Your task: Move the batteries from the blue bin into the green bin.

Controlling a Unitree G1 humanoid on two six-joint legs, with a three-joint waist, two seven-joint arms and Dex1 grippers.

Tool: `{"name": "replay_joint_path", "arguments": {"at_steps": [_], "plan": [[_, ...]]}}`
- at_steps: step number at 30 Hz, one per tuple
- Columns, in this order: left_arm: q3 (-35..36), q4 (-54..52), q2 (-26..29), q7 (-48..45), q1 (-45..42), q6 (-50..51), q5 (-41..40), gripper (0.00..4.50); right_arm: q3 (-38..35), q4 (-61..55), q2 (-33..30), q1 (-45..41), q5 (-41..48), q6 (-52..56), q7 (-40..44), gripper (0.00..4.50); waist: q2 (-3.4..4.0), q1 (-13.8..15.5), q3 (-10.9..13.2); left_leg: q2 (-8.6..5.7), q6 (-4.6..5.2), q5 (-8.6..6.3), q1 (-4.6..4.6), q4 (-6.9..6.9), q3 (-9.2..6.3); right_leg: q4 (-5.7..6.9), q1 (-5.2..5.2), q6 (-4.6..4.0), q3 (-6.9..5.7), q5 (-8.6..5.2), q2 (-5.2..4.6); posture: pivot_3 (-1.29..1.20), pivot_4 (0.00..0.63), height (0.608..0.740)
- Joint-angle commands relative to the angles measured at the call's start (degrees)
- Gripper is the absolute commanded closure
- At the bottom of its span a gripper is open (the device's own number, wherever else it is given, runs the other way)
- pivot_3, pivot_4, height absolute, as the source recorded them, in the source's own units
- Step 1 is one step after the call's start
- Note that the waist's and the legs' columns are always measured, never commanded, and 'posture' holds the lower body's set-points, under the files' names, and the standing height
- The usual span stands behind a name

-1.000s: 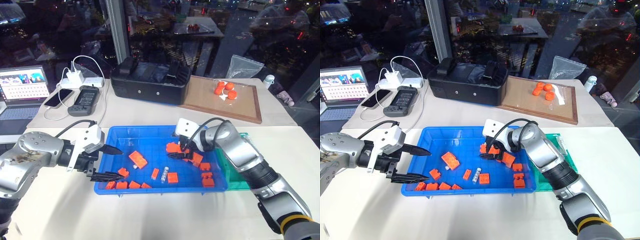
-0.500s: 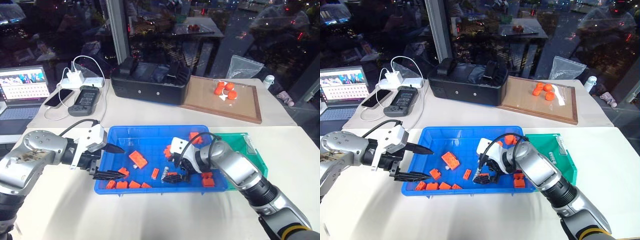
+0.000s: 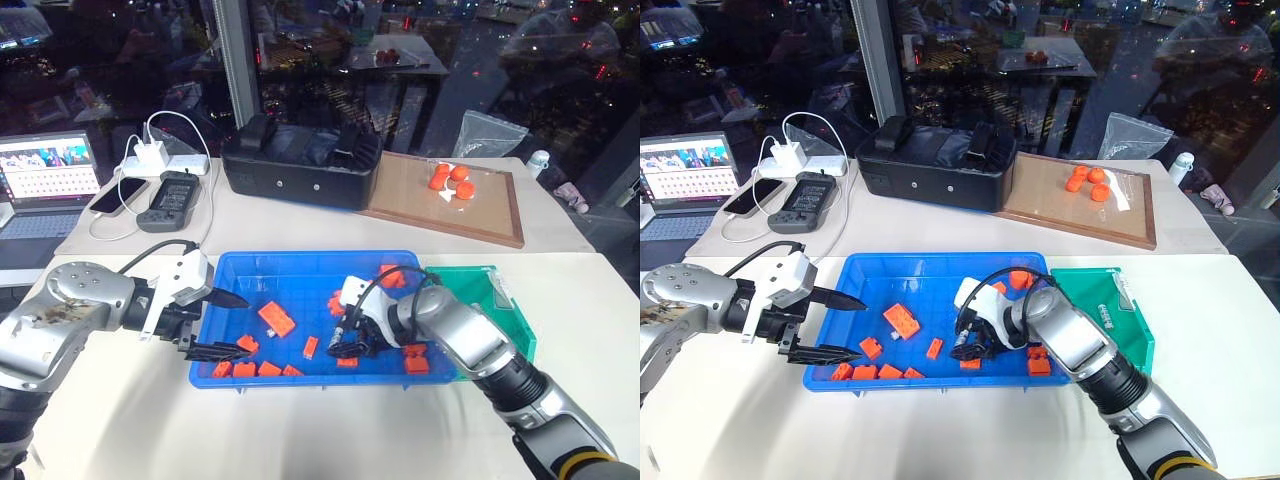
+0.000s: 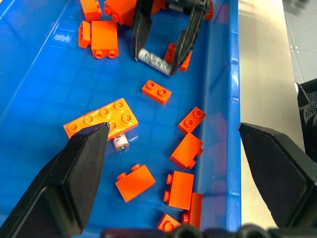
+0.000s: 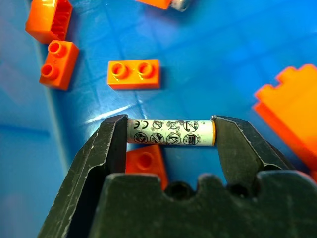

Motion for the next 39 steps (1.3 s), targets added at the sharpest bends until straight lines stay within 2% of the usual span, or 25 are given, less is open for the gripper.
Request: {"name": "replay_joint_path", "arguments": {"at_steps": [1,5,9,13,16,20,26,28,29,31,35,38,39], "plan": [[0.3,0.5,-0.2,0.1,-1.5,-1.4,0.6,0.00,-5.7,-3.6,-4.6,-3.6,3.9,-2.8,5.8,2.03,0.00,0.1,0.0,0.00,0.00,0.00,0.00,-0.02,0.00,-0.01,0.00,0.00,0.00,0.00,0.00,0.00,0.150,0.735],[0.0,1.3,-2.1,0.2,-3.6,-1.2,-0.2,0.00,-11.8,-1.2,-12.8,-6.5,5.0,-6.3,10.1,2.03,0.00,0.5,0.0,-0.01,0.00,0.00,-0.02,-0.01,0.01,-0.04,0.00,0.01,-0.01,-0.01,-0.01,0.00,0.150,0.735],[-0.6,1.9,-4.1,-1.3,-6.6,-1.0,-1.5,0.00,-16.6,0.7,-23.5,-5.9,4.2,-9.6,14.3,2.03,-0.01,1.1,0.0,-0.02,0.00,0.00,-0.04,-0.01,0.02,-0.12,-0.01,-0.01,-0.02,-0.02,-0.03,0.00,0.150,0.735],[0.0,2.0,-6.8,-0.9,-9.4,0.3,-4.0,0.00,-21.0,3.7,-33.5,-2.3,2.9,-12.1,16.4,2.03,0.02,1.2,0.0,-0.04,0.00,-0.01,-0.06,-0.03,0.04,-0.14,-0.01,-0.12,0.02,-0.08,-0.05,0.00,0.150,0.735],[-0.7,2.7,-7.8,-0.7,-10.0,0.1,-3.6,0.00,-22.4,2.6,-37.5,3.4,4.6,-11.7,18.8,2.03,0.01,1.1,0.0,-0.03,0.01,-0.01,-0.04,-0.04,0.00,-0.13,0.02,0.01,0.02,-0.02,-0.03,0.00,0.150,0.735],[-1.4,3.2,-8.0,-1.1,-10.1,-0.2,-2.8,0.00,-20.9,4.8,-37.1,7.8,2.7,-14.1,17.7,2.03,0.04,0.4,0.0,-0.02,0.01,-0.01,0.04,-0.02,-0.03,-0.07,0.05,0.01,0.08,-0.02,0.01,0.00,0.150,0.735],[-0.7,2.3,-7.7,-1.2,-9.2,-0.8,-3.3,0.00,-17.8,8.9,-33.8,9.0,-0.3,-17.3,16.5,2.03,0.05,-0.1,0.0,-0.04,0.01,0.00,0.08,0.04,-0.05,-0.03,0.08,0.05,0.09,-0.01,0.01,0.00,0.150,0.735],[0.0,1.9,-7.5,-0.5,-8.7,0.0,-3.7,0.00,-16.8,9.7,-33.3,8.5,-1.5,-18.4,16.5,1.03,0.07,-0.1,0.0,-0.05,0.01,0.00,0.06,0.03,-0.05,-0.04,0.07,0.05,0.09,-0.02,0.01,0.00,0.150,0.735],[0.3,1.9,-7.3,0.0,-8.4,0.2,-3.5,0.00,-16.3,10.4,-33.1,7.5,-2.1,-18.7,16.6,0.86,0.07,0.0,0.0,-0.06,0.01,0.00,0.05,0.02,-0.05,-0.05,0.07,0.06,0.09,-0.02,0.00,0.00,0.150,0.735],[0.6,2.3,-7.0,1.0,-8.0,0.4,-2.8,0.00,-15.6,11.6,-33.4,5.7,-3.8,-19.8,16.9,0.13,0.08,0.0,0.0,-0.06,0.01,-0.01,0.05,0.02,-0.05,-0.05,0.07,0.07,0.09,-0.03,0.00,0.00,0.150,0.735],[1.8,3.9,-5.0,1.0,-5.4,-1.8,-0.6,0.00,-14.4,12.3,-33.8,1.5,-6.5,-21.3,18.0,0.06,0.10,-0.1,0.0,-0.07,0.01,0.00,0.05,0.03,-0.04,-0.05,0.06,0.07,0.09,-0.03,-0.01,0.00,0.150,0.735],[4.3,5.4,-3.1,1.6,-3.4,-2.4,0.2,0.00,-14.0,11.6,-31.1,-3.9,-7.0,-21.0,17.9,0.06,0.12,-0.4,0.0,-0.03,0.01,-0.01,0.11,-0.01,-0.02,-0.03,0.01,0.04,0.10,-0.03,0.00,0.00,0.150,0.735],[5.7,5.3,-2.3,1.4,-2.2,-2.4,-0.1,0.00,-13.9,11.2,-27.7,-6.8,-6.2,-19.7,16.5,0.06,0.12,-0.4,0.1,-0.02,0.01,-0.01,0.13,-0.04,-0.02,-0.02,0.01,0.04,0.11,-0.03,0.01,0.00,0.150,0.735]]}}
